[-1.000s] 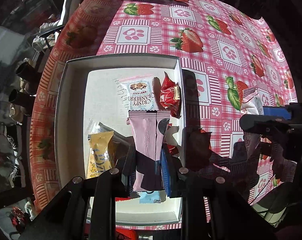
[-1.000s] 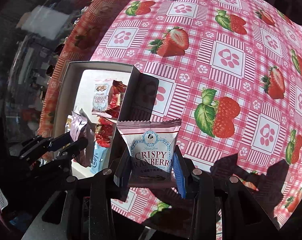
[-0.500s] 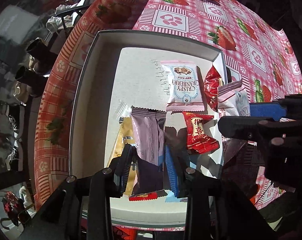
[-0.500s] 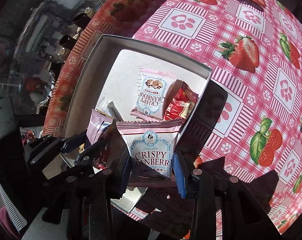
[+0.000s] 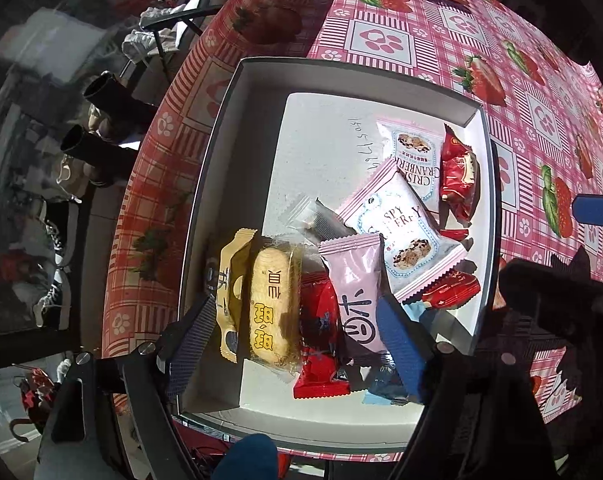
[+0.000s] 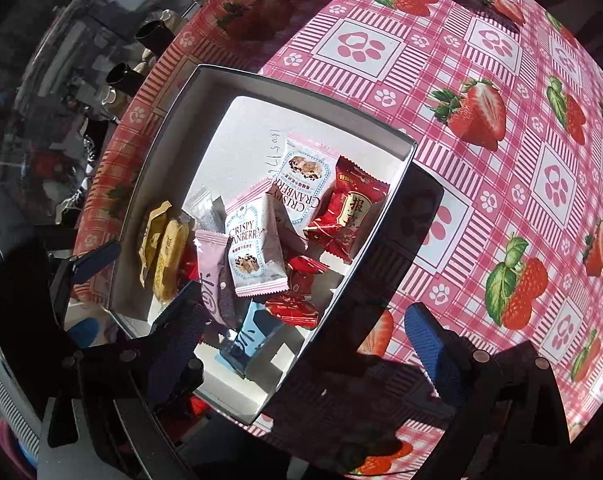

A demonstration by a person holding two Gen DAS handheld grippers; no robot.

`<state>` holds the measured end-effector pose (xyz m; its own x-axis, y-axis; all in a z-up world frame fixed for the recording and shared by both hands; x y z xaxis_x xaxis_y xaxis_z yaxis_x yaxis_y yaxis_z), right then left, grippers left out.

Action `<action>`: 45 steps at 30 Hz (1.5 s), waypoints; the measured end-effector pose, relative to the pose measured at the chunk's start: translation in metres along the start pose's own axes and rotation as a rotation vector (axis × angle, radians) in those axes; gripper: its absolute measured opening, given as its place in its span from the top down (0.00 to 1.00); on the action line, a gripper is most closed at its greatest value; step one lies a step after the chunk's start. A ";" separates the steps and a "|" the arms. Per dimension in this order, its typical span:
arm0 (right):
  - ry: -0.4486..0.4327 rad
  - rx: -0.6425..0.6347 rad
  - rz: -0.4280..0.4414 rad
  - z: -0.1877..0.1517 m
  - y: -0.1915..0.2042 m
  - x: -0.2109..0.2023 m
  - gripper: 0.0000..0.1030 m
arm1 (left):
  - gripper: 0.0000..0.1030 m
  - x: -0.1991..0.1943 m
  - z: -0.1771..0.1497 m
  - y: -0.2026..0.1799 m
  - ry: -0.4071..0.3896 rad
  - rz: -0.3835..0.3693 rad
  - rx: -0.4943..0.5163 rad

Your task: Organize snacks

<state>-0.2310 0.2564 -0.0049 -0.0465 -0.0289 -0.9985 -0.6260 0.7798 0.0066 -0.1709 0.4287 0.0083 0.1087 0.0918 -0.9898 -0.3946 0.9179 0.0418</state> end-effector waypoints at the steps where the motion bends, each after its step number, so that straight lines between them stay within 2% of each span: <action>1: -0.018 -0.007 -0.009 -0.001 -0.001 -0.003 0.00 | 0.18 0.000 0.000 0.000 0.002 -0.012 -0.005; 11: -0.023 0.038 0.005 -0.019 -0.011 -0.018 0.00 | 0.18 -0.005 -0.001 -0.005 0.009 0.034 0.041; 21: -0.040 0.036 -0.005 -0.020 -0.011 -0.023 0.00 | 0.18 -0.023 -0.008 -0.013 0.004 0.037 0.036; 36: -0.058 -0.032 -0.100 -0.021 -0.003 -0.027 0.00 | 0.18 -0.038 -0.025 -0.006 -0.010 0.034 0.048; 45: -0.051 -0.047 -0.102 -0.022 0.001 -0.026 0.00 | 0.18 -0.040 -0.027 -0.007 -0.015 0.030 0.049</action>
<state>-0.2479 0.2441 0.0225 0.0583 -0.0741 -0.9956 -0.6610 0.7444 -0.0941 -0.1975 0.4079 0.0441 0.1110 0.1245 -0.9860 -0.3523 0.9326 0.0781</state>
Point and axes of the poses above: each gripper's, at about its wrist camera, not at the fingertips, and x roughly the way its jaws point, y to its left, z to its top, the point moved 4 cm from there along x, roughly the way its jaws point, and after that the axes turned 2 degrees about -y, right-handed, at the moved point
